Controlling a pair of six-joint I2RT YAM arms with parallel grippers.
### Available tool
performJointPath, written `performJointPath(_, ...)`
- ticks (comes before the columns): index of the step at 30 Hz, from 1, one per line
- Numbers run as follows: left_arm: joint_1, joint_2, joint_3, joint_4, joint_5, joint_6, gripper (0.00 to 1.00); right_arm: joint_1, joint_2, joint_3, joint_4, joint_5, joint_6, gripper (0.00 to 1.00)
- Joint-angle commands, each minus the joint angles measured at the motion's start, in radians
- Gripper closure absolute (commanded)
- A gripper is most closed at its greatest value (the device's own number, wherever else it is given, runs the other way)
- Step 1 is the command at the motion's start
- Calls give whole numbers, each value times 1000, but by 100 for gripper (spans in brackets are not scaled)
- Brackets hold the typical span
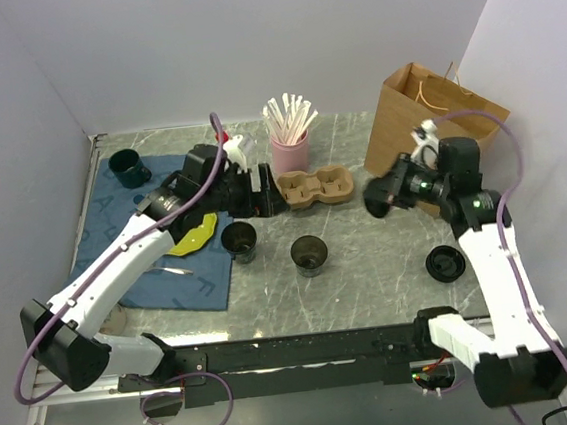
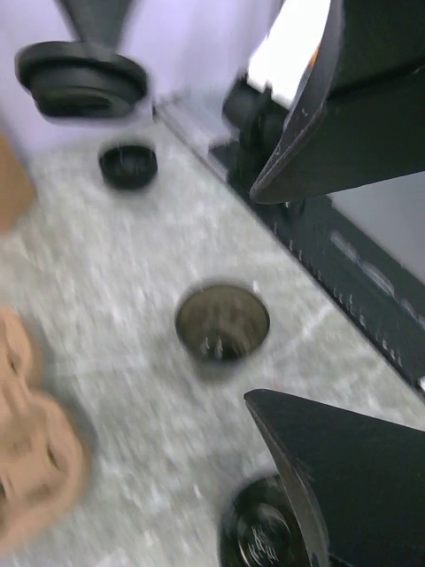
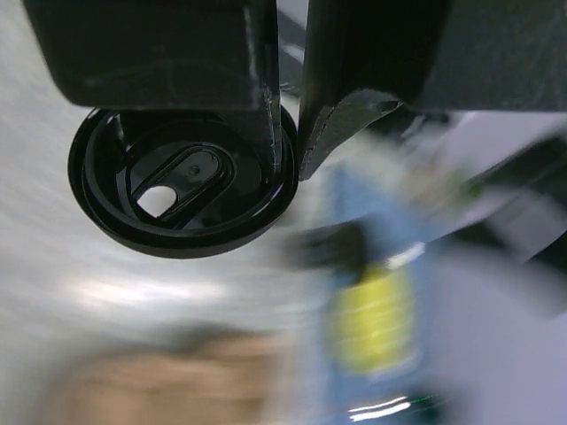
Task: Pack the takeout coffee
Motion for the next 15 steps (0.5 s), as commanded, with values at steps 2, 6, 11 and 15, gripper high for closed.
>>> performJointPath(2, 16, -12, 113, 105, 240, -117, 12, 166, -119, 14, 532, -343, 207, 84)
performJointPath(6, 25, -70, 6, 367, 425, -213, 19, 215, -147, -41, 771, -372, 386, 84)
performJointPath(11, 25, -138, -28, 459, 422, -247, 20, 244, -142, -125, 1052, -442, 563, 85)
performJointPath(15, 27, -153, -29, 478, 414, -238, 21, 262, -125, -170, 1272, -501, 732, 85)
